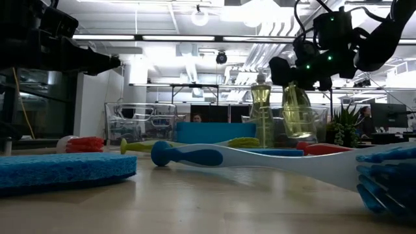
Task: Pick & Place Kitchen Sink Supplies
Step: Put the green dish soap into the right transparent bin
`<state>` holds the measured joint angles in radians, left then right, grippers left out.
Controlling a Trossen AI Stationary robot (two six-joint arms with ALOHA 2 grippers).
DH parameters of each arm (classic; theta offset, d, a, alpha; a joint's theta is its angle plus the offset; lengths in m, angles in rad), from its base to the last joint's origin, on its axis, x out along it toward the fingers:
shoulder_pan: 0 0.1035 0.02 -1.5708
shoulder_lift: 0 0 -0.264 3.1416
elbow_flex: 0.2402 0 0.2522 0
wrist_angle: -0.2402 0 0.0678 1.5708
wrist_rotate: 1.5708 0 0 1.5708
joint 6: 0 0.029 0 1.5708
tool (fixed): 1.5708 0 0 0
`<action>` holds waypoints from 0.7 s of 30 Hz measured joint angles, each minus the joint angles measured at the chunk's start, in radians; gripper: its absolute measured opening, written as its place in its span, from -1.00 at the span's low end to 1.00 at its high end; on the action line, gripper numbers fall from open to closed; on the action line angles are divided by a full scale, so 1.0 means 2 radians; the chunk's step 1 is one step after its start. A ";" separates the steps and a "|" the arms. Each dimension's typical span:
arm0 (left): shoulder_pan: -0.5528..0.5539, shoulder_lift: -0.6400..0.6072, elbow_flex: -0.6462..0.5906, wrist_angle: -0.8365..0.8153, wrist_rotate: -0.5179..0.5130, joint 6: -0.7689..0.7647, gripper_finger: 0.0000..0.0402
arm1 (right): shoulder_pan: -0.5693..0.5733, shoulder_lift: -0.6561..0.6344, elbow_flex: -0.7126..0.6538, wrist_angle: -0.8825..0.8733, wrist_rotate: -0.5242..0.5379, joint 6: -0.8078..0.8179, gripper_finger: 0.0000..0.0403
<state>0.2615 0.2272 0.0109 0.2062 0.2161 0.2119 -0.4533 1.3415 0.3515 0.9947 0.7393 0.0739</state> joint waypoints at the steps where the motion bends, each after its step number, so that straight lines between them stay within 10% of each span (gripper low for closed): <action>1: 0.000 0.000 0.000 0.000 0.000 0.000 0.16 | -0.004 0.000 0.000 -0.001 0.000 0.002 0.09; 21: 0.000 0.000 0.000 0.000 0.000 0.000 0.16 | -0.063 0.006 0.025 -0.056 -0.008 0.033 0.09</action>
<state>0.2615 0.2270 0.0109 0.2063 0.2164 0.2119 -0.5797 1.3526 0.4025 0.8829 0.7233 0.1402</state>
